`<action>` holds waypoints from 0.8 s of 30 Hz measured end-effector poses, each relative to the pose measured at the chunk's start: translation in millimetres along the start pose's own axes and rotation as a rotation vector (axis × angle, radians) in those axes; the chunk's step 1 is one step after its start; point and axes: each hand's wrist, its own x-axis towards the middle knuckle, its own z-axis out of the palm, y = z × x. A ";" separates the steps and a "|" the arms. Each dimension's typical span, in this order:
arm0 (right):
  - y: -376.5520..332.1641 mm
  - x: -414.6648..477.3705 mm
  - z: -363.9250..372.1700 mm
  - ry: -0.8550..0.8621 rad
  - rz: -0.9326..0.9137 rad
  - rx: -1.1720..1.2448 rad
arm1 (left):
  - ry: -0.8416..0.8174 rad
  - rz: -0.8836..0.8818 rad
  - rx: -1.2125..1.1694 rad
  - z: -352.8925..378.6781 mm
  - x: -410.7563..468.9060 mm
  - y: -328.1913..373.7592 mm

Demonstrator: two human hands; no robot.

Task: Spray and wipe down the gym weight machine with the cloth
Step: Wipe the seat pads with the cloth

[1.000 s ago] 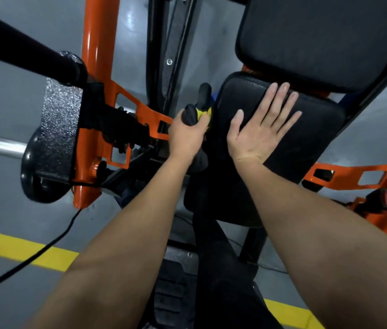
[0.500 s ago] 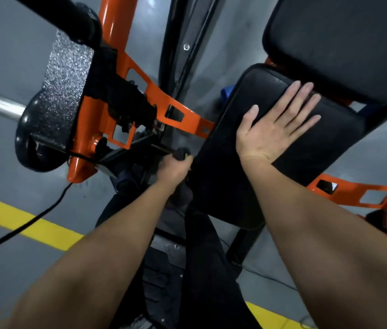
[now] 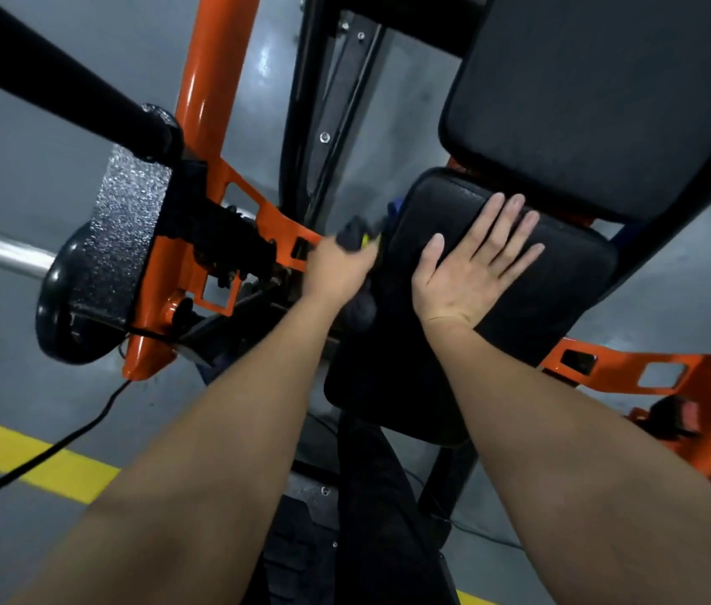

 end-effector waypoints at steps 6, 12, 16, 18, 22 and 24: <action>2.6 -2.5 6.7 -0.001 0.002 -0.004 | -0.176 -0.274 0.151 -1.6 -14.5 -99.3; 1.8 -0.3 2.8 -0.002 0.001 0.014 | -0.039 0.104 0.010 -16.2 -11.2 19.1; 5.2 -1.8 6.1 -0.017 -0.008 0.024 | 0.034 0.384 -0.186 -13.9 -7.1 125.8; 6.2 -1.7 7.6 -0.010 -0.013 0.031 | 0.032 0.480 -0.082 -3.2 -11.3 138.9; 8.0 -2.0 8.5 0.002 -0.028 0.049 | 0.177 0.527 -0.014 3.1 -14.9 104.8; 6.6 -1.1 7.8 -0.002 -0.028 0.052 | 0.101 0.380 -0.020 -4.0 -3.4 80.8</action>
